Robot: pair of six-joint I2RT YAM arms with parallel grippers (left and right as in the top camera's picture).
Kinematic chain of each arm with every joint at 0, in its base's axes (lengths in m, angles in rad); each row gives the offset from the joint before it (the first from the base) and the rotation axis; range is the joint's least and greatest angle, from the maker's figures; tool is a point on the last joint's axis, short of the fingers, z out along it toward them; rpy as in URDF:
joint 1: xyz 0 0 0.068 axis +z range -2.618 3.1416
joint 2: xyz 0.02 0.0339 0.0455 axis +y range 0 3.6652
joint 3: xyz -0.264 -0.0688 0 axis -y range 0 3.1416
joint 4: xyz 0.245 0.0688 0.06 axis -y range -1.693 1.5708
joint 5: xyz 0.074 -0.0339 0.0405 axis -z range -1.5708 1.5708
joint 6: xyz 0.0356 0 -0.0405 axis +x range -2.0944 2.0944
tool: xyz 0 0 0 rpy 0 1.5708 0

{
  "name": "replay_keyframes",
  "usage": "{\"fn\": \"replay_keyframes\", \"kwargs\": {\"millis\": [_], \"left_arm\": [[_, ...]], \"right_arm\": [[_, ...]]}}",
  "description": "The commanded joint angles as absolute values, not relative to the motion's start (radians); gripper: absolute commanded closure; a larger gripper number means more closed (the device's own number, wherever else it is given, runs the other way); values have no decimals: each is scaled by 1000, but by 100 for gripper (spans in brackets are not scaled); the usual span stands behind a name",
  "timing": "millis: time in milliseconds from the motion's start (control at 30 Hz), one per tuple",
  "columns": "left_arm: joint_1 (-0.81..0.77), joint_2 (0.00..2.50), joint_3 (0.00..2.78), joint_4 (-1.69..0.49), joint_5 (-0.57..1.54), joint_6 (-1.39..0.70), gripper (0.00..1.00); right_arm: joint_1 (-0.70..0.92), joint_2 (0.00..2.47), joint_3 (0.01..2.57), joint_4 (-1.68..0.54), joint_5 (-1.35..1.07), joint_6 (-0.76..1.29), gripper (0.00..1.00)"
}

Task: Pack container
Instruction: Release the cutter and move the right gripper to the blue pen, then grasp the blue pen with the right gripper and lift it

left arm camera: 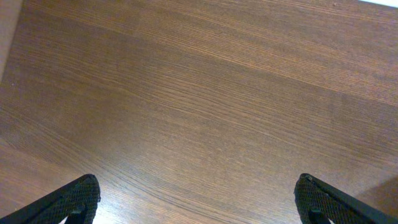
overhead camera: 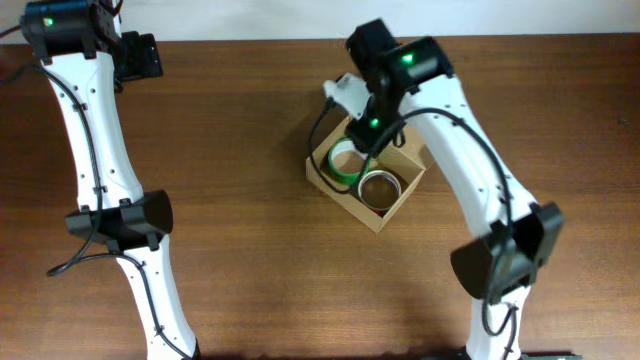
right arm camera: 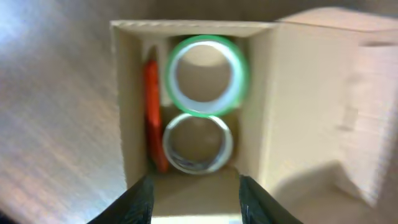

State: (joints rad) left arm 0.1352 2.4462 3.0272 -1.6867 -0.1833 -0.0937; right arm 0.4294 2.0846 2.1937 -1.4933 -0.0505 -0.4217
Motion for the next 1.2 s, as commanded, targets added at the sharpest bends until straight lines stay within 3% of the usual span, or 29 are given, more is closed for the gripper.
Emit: {"fn": "replay_keyframes", "kwargs": {"millis": [0,167,333,433,600,1067,1167], "left_arm": [[136,2438,3023,-1687,-176,-88,0],[136,2438,3023,-1687,-176,-88,0],[136,2438,3023,-1687,-176,-88,0],[136,2438,3023,-1687,-176,-88,0],[136,2438,3023,-1687,-176,-88,0],[136,2438,3023,-1687,-176,-88,0],[136,2438,3023,-1687,-176,-88,0]], "right_arm": [[415,1957,2213,-1530,134,-328,53],[270,1691,1966,-1407,136,-323,51],[19,1384,1602,-1155,139,-323,29],[-159,1320,1475,-1066,76,-243,26],[-350,1381,1340,-1051,-99,-131,31],[-310,1750,1287,-1000,-108,-71,33],[-296,1802,1286,-994,-101,-38,38]]}}
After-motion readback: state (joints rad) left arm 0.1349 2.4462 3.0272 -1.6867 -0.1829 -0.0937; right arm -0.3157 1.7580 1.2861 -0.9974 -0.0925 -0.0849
